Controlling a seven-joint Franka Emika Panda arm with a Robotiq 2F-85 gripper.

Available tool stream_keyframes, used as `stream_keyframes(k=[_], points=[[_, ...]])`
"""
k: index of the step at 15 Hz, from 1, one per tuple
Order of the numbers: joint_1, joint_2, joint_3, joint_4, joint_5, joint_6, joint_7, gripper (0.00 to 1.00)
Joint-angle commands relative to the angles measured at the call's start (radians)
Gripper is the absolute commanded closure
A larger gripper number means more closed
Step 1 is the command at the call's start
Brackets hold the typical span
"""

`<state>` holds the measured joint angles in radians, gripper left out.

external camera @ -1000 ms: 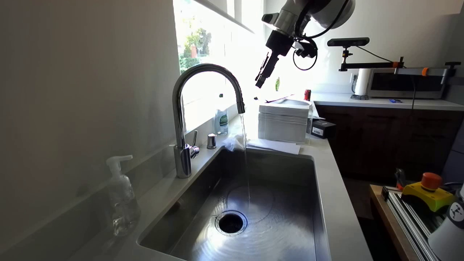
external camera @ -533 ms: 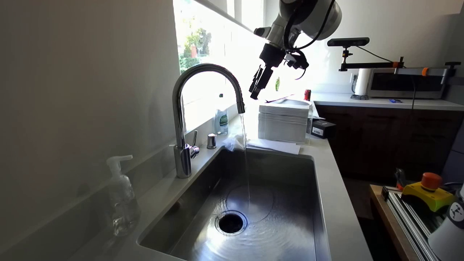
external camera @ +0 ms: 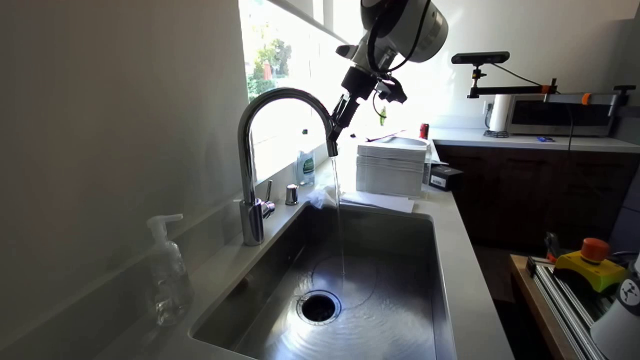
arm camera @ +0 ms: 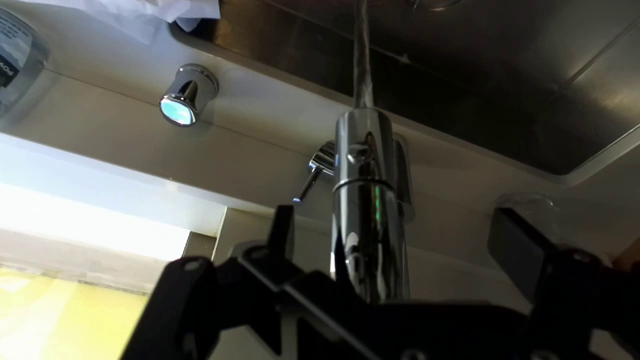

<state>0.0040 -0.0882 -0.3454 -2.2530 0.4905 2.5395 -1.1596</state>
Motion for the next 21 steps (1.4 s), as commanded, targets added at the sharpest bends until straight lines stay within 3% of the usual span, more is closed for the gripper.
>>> stream_keyframes(k=[1, 7, 15, 21], points=[[-0.042, 0.062, 0.05, 0.056, 0.094, -0.04, -0.064, 0.0], [-0.08, 0.04, 0.117, 0.056, 0.092, -0.081, 0.022, 0.0], [-0.082, 0.005, 0.155, 0.035, 0.076, -0.18, 0.169, 0.0], [-0.06, -0.023, 0.206, -0.006, -0.005, -0.138, 0.358, 0.0]])
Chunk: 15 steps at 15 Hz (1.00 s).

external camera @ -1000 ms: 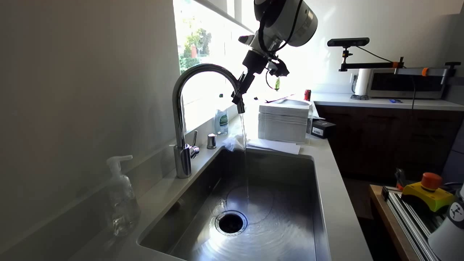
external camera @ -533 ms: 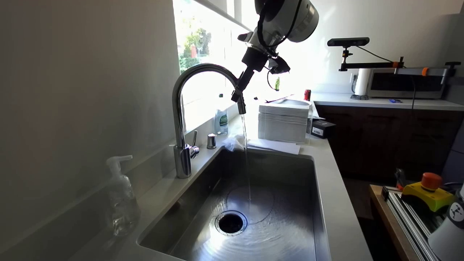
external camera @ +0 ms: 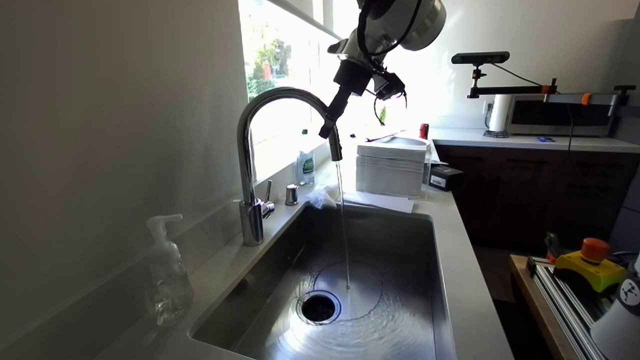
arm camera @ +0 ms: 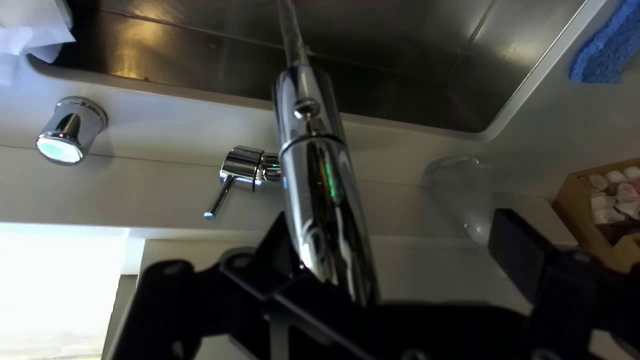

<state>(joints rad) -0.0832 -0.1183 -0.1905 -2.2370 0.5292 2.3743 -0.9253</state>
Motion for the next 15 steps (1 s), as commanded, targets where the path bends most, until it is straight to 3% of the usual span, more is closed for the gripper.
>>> stream_keyframes(k=[1, 7, 15], points=[[0.032, 0.002, 0.058, -0.026, -0.054, 0.025, 0.147, 0.0], [0.061, -0.024, 0.108, -0.051, -0.153, 0.037, 0.328, 0.0], [0.102, -0.026, 0.133, -0.046, -0.211, 0.015, 0.448, 0.0]])
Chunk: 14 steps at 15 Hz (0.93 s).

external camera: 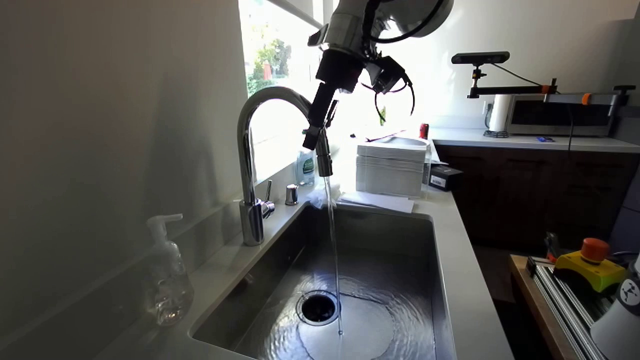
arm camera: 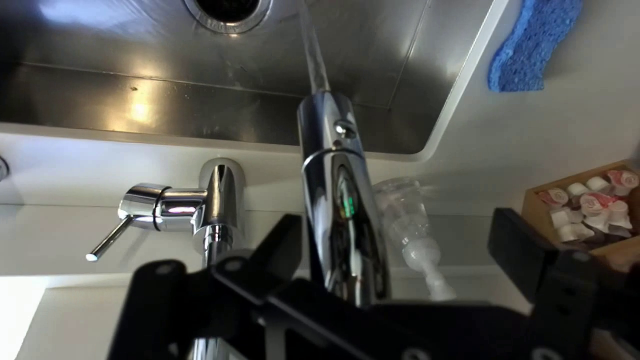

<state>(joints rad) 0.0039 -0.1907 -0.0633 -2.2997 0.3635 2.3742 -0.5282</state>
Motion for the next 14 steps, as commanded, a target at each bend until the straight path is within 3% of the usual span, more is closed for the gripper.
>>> stream_keyframes(k=[1, 5, 9, 14], points=[[0.008, 0.042, 0.01, 0.016, -0.083, 0.008, 0.077, 0.0], [-0.013, 0.017, 0.01, 0.017, -0.23, -0.044, 0.159, 0.0], [-0.007, -0.012, 0.009, 0.028, -0.268, -0.107, 0.174, 0.0], [-0.002, -0.084, 0.004, 0.056, -0.268, -0.293, 0.169, 0.0]])
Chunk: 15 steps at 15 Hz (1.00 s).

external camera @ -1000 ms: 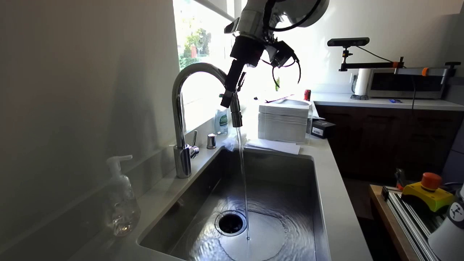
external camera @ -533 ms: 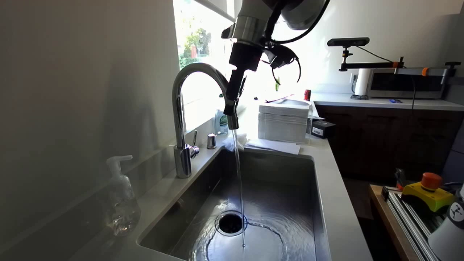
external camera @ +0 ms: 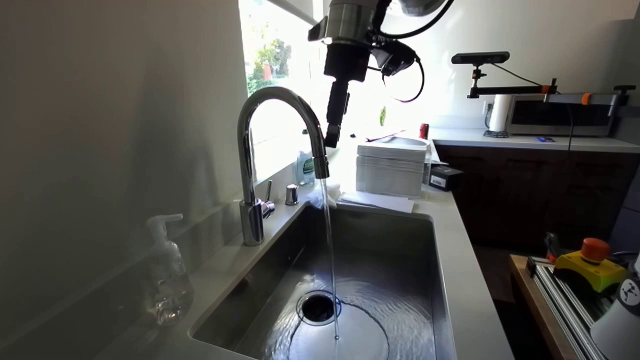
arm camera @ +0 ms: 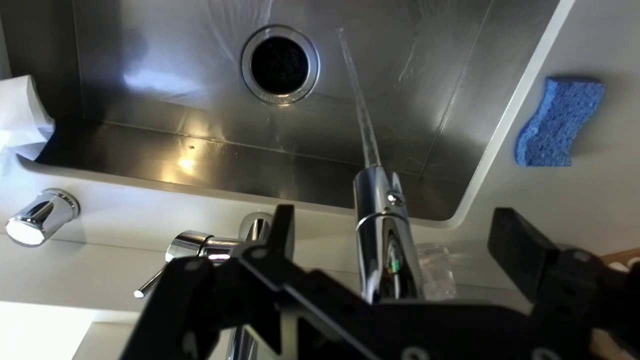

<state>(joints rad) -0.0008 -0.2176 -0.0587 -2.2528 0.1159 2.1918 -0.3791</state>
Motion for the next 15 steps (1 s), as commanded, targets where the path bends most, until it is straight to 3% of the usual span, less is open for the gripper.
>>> stream_keyframes(k=[1, 5, 8, 12, 15], points=[[0.001, -0.074, -0.003, 0.015, -0.024, -0.146, 0.021, 0.0], [-0.021, -0.158, -0.005, 0.023, -0.099, -0.235, 0.068, 0.0], [-0.058, -0.206, -0.01, 0.019, -0.2, -0.228, 0.107, 0.0], [-0.094, -0.194, -0.054, 0.019, -0.265, -0.114, 0.109, 0.0], [-0.118, -0.136, -0.093, -0.004, -0.287, 0.067, 0.105, 0.0]])
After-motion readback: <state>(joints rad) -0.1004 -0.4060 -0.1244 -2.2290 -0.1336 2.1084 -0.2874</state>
